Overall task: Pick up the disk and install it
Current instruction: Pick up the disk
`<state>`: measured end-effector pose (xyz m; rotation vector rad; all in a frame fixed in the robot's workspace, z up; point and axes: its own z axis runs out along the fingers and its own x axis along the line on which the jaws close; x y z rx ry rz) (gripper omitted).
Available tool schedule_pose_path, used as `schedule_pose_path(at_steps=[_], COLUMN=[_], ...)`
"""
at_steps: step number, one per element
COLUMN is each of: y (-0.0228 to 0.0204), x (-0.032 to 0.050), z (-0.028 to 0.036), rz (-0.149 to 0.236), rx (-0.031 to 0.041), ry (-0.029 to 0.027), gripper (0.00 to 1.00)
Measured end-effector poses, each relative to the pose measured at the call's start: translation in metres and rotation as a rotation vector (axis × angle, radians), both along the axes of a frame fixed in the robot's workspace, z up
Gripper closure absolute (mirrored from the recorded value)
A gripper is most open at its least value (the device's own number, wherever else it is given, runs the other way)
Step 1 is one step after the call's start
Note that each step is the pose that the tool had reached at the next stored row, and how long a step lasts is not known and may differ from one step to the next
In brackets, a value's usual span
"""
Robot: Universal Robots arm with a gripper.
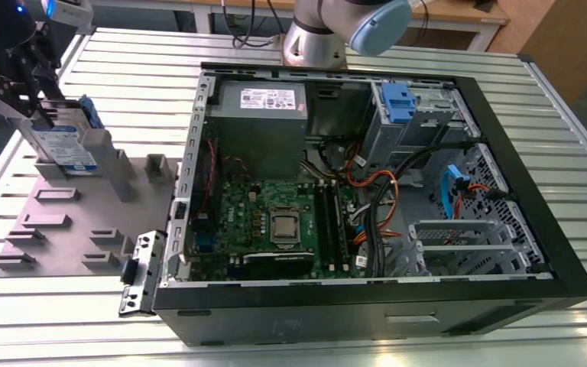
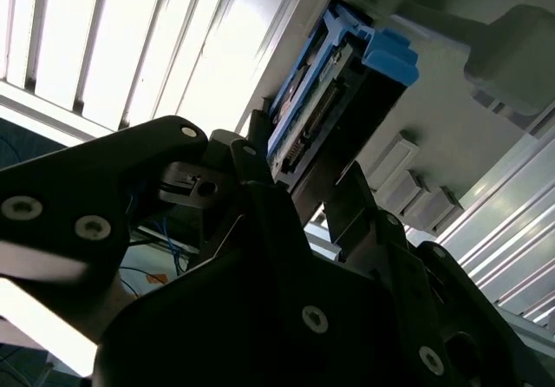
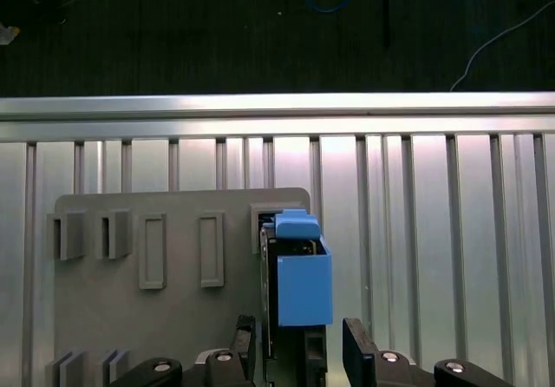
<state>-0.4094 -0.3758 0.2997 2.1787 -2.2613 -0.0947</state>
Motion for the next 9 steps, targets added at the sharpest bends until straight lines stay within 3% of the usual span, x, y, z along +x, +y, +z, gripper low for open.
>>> schedule_pose_path(at_steps=[9], y=[0.0000], x=[0.0035], z=[0.0000], rz=[0.000], rx=[-0.0001], ry=[0.0003], gripper=[0.48])
